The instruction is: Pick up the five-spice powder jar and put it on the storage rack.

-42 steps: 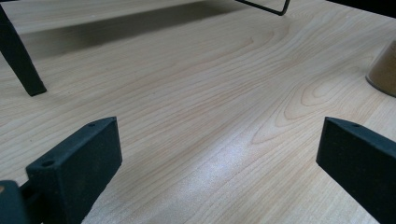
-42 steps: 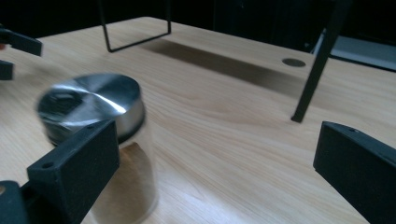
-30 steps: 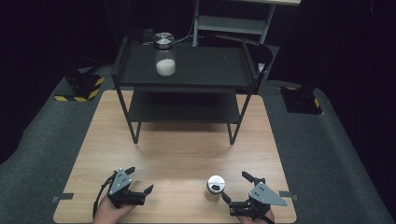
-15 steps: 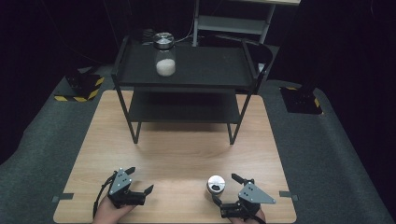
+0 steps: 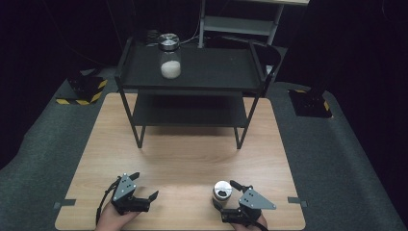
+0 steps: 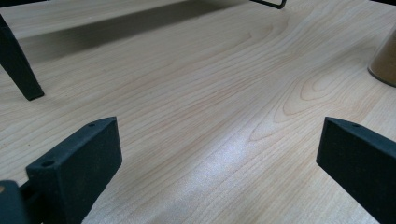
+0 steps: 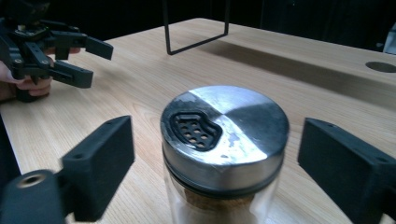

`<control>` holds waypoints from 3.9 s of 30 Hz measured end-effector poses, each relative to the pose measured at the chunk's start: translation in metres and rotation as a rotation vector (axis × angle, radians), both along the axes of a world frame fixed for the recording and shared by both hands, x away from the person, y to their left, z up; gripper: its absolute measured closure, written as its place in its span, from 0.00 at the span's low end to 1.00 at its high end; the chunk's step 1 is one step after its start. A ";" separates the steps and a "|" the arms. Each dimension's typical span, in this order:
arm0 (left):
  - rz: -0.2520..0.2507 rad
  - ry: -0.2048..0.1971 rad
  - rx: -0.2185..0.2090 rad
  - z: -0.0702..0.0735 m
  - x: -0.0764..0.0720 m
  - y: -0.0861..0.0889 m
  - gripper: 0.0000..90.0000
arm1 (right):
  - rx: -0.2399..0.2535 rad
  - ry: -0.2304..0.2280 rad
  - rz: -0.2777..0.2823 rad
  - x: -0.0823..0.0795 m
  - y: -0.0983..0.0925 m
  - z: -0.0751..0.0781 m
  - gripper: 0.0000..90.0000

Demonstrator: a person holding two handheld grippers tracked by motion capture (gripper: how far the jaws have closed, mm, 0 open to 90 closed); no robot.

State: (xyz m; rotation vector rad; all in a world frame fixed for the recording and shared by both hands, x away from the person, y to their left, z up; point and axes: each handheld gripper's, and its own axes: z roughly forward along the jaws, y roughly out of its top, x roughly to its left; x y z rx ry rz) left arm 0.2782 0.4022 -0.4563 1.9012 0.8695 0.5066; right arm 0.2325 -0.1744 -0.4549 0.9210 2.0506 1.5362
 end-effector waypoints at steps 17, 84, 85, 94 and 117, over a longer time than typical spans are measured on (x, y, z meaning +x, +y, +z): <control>-0.005 0.001 -0.002 0.000 0.001 0.001 0.00 | 0.028 -0.035 -0.029 -0.004 0.002 -0.009 0.37; -0.036 -0.006 -0.011 -0.001 0.000 0.003 0.00 | 0.082 -0.121 -0.107 0.031 -0.010 0.093 0.39; -0.036 -0.005 -0.012 -0.001 0.000 0.003 0.00 | 0.085 -0.124 -0.109 0.032 -0.010 0.096 0.39; -0.042 -0.004 -0.013 -0.001 0.001 0.004 0.00 | 0.097 -0.150 -0.127 0.044 -0.011 0.123 0.39; -0.051 -0.001 -0.020 -0.002 0.002 0.005 0.00 | 0.075 -0.217 -0.158 0.080 -0.001 0.183 0.39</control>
